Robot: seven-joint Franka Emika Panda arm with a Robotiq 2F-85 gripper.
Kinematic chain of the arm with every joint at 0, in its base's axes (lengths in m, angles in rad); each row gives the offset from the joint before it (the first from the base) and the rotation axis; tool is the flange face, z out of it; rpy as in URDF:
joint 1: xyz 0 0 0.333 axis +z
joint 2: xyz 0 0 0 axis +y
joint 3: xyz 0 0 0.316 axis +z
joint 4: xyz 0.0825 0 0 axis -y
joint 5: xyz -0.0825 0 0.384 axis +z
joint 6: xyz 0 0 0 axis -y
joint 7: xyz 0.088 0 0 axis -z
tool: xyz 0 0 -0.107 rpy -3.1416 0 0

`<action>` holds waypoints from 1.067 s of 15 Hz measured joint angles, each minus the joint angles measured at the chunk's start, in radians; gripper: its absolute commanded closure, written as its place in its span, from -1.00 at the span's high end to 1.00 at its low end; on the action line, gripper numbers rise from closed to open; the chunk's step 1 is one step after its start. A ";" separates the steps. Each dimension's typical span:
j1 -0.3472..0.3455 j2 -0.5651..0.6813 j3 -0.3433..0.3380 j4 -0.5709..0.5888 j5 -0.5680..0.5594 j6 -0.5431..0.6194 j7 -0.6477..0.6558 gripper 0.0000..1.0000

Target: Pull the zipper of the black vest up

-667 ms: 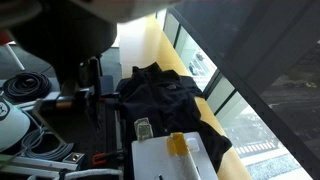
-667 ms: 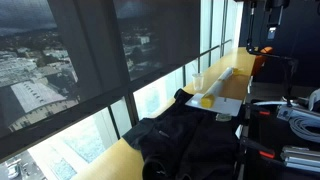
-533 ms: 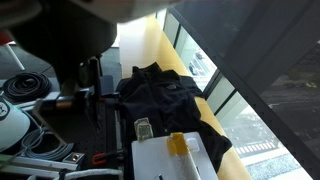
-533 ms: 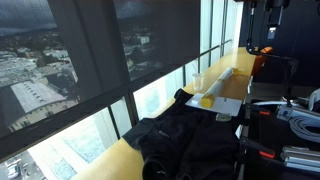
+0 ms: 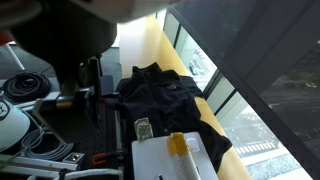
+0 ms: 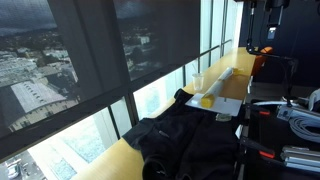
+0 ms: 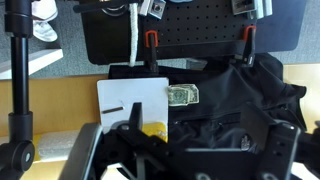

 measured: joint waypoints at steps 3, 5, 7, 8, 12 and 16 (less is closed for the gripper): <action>0.000 0.000 0.000 0.000 0.000 0.000 0.000 1.00; 0.000 0.000 0.000 0.000 0.000 0.000 0.000 1.00; 0.000 0.000 0.000 0.000 0.000 0.000 0.000 1.00; 0.000 0.000 0.000 0.000 0.000 0.000 0.000 1.00; 0.000 0.002 0.006 -0.002 0.002 0.003 0.000 1.00; 0.010 0.038 0.028 -0.013 0.013 0.077 0.001 1.00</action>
